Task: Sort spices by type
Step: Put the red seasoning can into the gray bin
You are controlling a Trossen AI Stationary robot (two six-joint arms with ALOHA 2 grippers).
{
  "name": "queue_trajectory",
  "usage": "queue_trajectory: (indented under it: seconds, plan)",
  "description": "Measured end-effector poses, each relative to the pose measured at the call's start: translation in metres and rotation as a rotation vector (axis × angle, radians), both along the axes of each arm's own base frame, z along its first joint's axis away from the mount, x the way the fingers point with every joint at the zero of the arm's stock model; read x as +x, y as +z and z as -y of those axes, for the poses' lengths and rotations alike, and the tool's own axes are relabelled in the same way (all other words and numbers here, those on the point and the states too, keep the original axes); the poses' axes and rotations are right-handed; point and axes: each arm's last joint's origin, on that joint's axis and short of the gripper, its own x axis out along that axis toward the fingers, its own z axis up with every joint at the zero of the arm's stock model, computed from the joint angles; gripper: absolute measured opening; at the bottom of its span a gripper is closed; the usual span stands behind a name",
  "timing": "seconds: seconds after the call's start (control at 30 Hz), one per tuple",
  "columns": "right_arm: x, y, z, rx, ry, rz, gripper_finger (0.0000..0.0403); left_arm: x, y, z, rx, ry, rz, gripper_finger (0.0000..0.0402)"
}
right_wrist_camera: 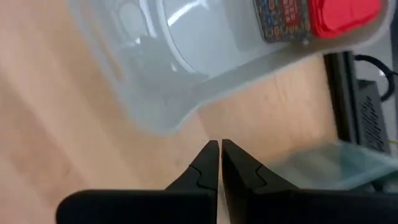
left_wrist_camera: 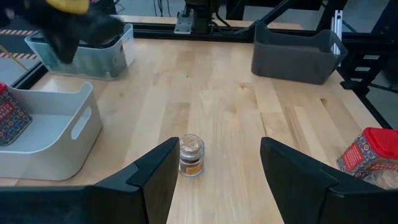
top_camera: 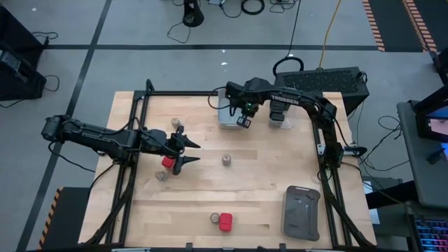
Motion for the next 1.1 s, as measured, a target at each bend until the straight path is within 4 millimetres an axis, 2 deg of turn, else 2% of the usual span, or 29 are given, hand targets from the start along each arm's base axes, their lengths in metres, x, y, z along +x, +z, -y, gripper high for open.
queue_trajectory:
  seconds: [0.13,0.27,0.4,0.53,0.63,0.73,0.93,1.1]
  plan:
    - [0.001,0.03,-0.032,0.018,0.034,-0.058,0.0,0.0,0.0,0.0,0.0,0.0,0.0,0.0231]
    - [-0.004,0.059,-0.078,0.028,0.098,-0.025,0.0,0.0,0.0,0.0,0.0,0.0,0.0,0.0231]
    - [-0.022,0.089,-0.129,0.051,0.124,0.077,0.0,0.0,0.0,0.0,0.0,0.0,0.0,0.0231]
    - [-0.045,0.103,-0.177,0.072,0.094,0.16,0.0,0.0,0.0,0.001,0.0,-0.005,0.0,0.0231]
    - [-0.058,0.1,-0.206,0.092,0.084,0.239,0.0,0.0,0.0,0.001,0.0,-0.005,0.001,0.0231]
    - [-0.06,0.087,-0.229,0.127,0.121,0.364,0.0,0.0,0.001,0.001,0.0,-0.005,0.011,0.0231]
    - [-0.042,0.054,-0.268,0.212,0.312,0.618,0.0,0.002,0.007,0.001,0.013,-0.012,0.08,0.0231]
    - [-0.025,0.041,-0.289,0.264,0.531,0.753,0.0004,0.003,0.008,0.001,0.025,-0.016,0.083,0.0231]
